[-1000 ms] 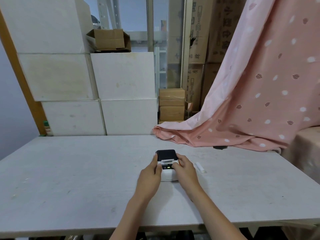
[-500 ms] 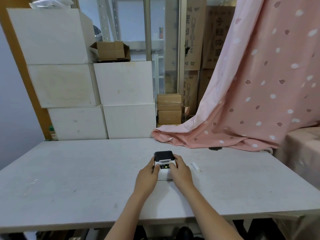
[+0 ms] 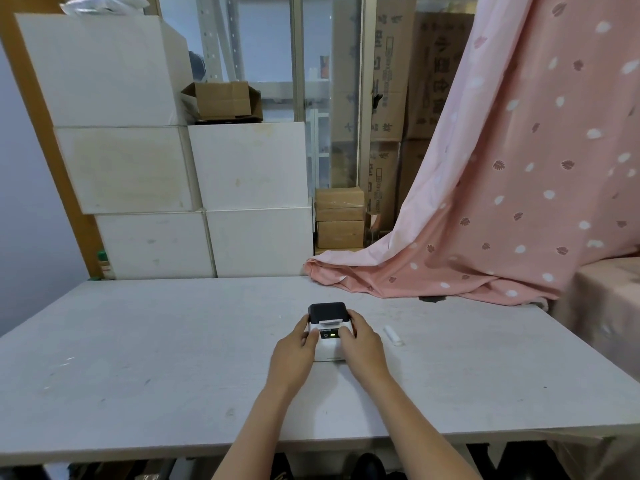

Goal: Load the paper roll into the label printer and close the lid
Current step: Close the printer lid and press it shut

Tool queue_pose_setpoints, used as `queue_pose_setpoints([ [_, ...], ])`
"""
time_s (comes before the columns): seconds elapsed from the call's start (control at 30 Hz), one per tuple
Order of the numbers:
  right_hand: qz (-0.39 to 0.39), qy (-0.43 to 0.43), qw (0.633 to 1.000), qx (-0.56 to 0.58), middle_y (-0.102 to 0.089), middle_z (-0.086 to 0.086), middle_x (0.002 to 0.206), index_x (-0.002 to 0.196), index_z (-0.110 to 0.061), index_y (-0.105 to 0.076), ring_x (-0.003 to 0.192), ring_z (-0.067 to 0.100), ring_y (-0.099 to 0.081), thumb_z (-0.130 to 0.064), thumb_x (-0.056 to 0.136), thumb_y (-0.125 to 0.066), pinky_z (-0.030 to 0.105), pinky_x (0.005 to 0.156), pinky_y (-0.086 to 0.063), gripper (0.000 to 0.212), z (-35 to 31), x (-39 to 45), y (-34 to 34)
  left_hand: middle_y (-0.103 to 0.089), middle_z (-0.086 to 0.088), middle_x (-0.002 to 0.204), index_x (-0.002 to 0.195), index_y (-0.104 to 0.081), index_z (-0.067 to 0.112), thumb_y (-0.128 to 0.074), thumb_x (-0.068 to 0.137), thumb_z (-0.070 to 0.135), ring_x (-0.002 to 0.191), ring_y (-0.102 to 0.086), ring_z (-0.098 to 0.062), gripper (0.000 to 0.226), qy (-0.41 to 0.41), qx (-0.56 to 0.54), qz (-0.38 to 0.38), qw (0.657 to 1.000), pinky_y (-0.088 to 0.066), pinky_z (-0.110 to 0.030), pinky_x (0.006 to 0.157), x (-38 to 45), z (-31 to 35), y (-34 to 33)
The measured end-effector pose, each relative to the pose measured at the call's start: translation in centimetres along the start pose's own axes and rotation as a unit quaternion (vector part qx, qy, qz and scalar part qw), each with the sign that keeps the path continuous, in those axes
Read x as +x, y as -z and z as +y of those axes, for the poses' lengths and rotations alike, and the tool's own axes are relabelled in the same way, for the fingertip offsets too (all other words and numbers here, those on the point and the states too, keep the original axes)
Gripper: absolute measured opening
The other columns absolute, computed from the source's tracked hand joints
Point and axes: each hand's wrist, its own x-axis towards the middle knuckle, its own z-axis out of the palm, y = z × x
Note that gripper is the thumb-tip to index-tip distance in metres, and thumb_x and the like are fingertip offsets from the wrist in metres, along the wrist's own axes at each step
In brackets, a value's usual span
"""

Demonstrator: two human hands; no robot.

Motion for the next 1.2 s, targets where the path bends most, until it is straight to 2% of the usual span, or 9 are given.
queue_pose_setpoints([
  [0.23,0.003,0.012,1.0,0.009,-0.07,-0.008,0.11,0.14,-0.027,-0.056,0.091,0.003,-0.061,-0.018,0.095,-0.048,0.018,0.071,-0.047,0.046,0.5,0.32,-0.05,-0.068,0.007,0.098,0.142,-0.044,0.041,-0.038,0.104,0.029,0.081,-0.058,0.001,0.041,-0.004,0.007,0.001,1.0,-0.043,-0.015,0.071,0.02,-0.23,-0.08],
  [0.3,0.006,0.014,1.0,0.005,-0.069,-0.006,0.113,0.141,-0.026,-0.055,0.093,0.007,-0.062,-0.018,0.096,-0.048,0.023,0.075,-0.049,0.047,0.6,0.43,-0.06,-0.066,0.009,0.101,0.144,-0.042,0.041,-0.037,0.104,0.029,0.081,-0.056,0.004,0.041,-0.007,0.014,0.0,1.0,-0.041,-0.011,0.069,-0.04,-0.17,-0.11],
  [0.4,0.008,0.017,1.0,0.0,-0.069,-0.005,0.114,0.142,-0.025,-0.055,0.097,0.013,-0.063,-0.019,0.096,-0.048,0.033,0.086,-0.055,0.047,0.7,0.49,-0.16,-0.066,0.01,0.103,0.145,-0.04,0.042,-0.037,0.105,0.029,0.086,-0.059,-0.003,0.042,-0.009,0.012,-0.003,1.0,-0.042,-0.014,0.07,-0.1,-0.12,-0.11],
  [0.47,0.007,0.02,1.0,-0.001,-0.07,-0.006,0.114,0.142,-0.026,-0.055,0.099,0.013,-0.063,-0.019,0.096,-0.048,0.032,0.088,-0.054,0.047,0.79,0.54,-0.2,-0.066,0.01,0.103,0.145,-0.04,0.041,-0.037,0.105,0.029,0.088,-0.06,-0.007,0.043,-0.008,0.012,-0.003,1.0,-0.043,-0.017,0.071,-0.08,-0.11,-0.13],
  [0.57,0.009,0.019,1.0,-0.005,-0.07,-0.006,0.116,0.142,-0.026,-0.055,0.1,0.013,-0.064,-0.02,0.095,-0.048,0.034,0.09,-0.055,0.047,0.82,0.61,-0.19,-0.066,0.011,0.1,0.146,-0.038,0.043,-0.036,0.105,0.03,0.085,-0.059,-0.003,0.043,-0.008,0.023,-0.001,1.0,-0.042,-0.013,0.068,-0.1,-0.09,-0.18],
  [0.77,0.005,0.015,1.0,0.004,-0.069,-0.007,0.109,0.141,-0.028,-0.055,0.095,0.008,-0.063,-0.02,0.095,-0.049,0.035,0.087,-0.057,0.047,0.78,0.52,-0.17,-0.066,0.011,0.109,0.147,-0.034,0.044,-0.034,0.105,0.032,0.088,-0.058,-0.006,0.043,-0.015,0.028,-0.003,0.999,-0.041,-0.01,0.07,-0.26,-0.08,-0.18],
  [0.87,0.004,0.015,1.0,0.006,-0.069,-0.008,0.109,0.141,-0.028,-0.055,0.093,0.004,-0.062,-0.02,0.095,-0.049,0.03,0.082,-0.056,0.047,0.7,0.44,-0.1,-0.062,0.014,0.109,0.148,-0.033,0.042,-0.033,0.106,0.033,0.091,-0.057,-0.008,0.043,-0.014,0.031,-0.002,0.999,-0.039,-0.008,0.07,-0.34,-0.01,-0.19],
  [1.03,0.001,0.017,1.0,0.002,-0.069,-0.008,0.11,0.142,-0.026,-0.055,0.092,0.001,-0.062,-0.019,0.096,-0.049,0.02,0.074,-0.05,0.047,0.5,0.22,-0.05,-0.063,0.014,0.109,0.148,-0.033,0.043,-0.034,0.106,0.033,0.092,-0.058,-0.01,0.043,-0.019,0.034,-0.004,0.999,-0.043,-0.024,0.076,-0.36,-0.02,-0.12],
  [1.2,0.004,0.015,1.0,0.0,-0.068,-0.009,0.108,0.143,-0.026,-0.054,0.092,0.001,-0.062,-0.019,0.096,-0.049,0.026,0.081,-0.054,0.048,0.53,0.2,-0.04,-0.065,0.012,0.102,0.148,-0.033,0.043,-0.034,0.105,0.033,0.089,-0.06,-0.011,0.044,-0.013,0.031,-0.003,0.999,-0.043,-0.022,0.07,-0.34,-0.12,-0.22],
])
